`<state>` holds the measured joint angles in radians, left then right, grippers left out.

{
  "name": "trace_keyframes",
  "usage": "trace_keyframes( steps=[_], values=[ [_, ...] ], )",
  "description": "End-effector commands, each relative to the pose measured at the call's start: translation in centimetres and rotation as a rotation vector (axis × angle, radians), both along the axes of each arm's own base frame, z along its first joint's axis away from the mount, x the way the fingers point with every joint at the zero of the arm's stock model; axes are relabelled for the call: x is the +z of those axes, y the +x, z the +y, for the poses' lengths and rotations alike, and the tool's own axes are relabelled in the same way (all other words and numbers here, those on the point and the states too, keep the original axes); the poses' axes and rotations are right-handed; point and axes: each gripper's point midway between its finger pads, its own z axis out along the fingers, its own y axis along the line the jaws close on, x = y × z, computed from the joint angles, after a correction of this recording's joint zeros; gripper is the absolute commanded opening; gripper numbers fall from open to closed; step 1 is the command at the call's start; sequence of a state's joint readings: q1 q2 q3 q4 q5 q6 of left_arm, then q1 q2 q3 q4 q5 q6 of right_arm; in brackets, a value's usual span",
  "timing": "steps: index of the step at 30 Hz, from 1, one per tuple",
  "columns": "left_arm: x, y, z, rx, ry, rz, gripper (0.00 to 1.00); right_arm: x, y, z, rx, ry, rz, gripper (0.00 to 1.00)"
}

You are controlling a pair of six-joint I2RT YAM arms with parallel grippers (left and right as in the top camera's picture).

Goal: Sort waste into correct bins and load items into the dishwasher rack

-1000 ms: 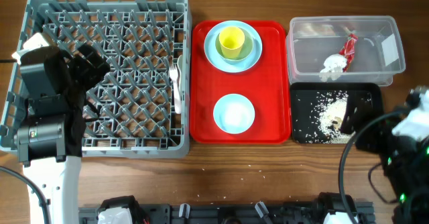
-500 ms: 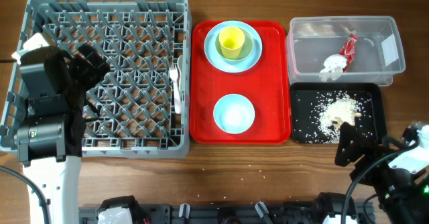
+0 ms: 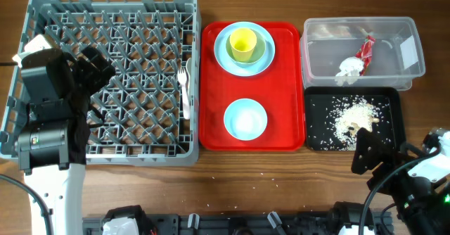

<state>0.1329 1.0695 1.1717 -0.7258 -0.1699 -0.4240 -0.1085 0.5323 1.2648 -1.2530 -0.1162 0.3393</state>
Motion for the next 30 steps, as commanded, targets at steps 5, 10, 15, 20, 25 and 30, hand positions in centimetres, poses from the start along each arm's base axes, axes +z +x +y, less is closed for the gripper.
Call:
trace_keyframes(
  steps=[5,10,15,20,25,30],
  values=[
    [0.3,0.0,0.3,0.011,0.003,-0.007,1.0,0.1,0.0,0.2,0.008,0.015,-0.005,1.0],
    [0.3,0.0,0.3,0.011,0.003,-0.007,1.0,0.1,0.0,0.3,0.008,0.015,-0.005,1.0],
    [0.3,0.0,0.3,0.011,0.003,-0.007,1.0,0.1,0.0,0.2,0.008,0.015,-0.004,1.0],
    [2.4,1.4,0.5,0.011,0.016,-0.111,1.0,0.1,0.0,0.2,0.008,0.015,-0.004,1.0],
    [0.7,1.1,-4.8,-0.237,-0.165,-0.056,1.0,0.1,0.0,0.2,0.008,0.015,-0.004,1.0],
    [-2.0,-2.1,-10.7,-0.439,-0.434,0.109,0.97,0.1,0.0,0.2,0.008,0.015,-0.004,1.0]
  ],
)
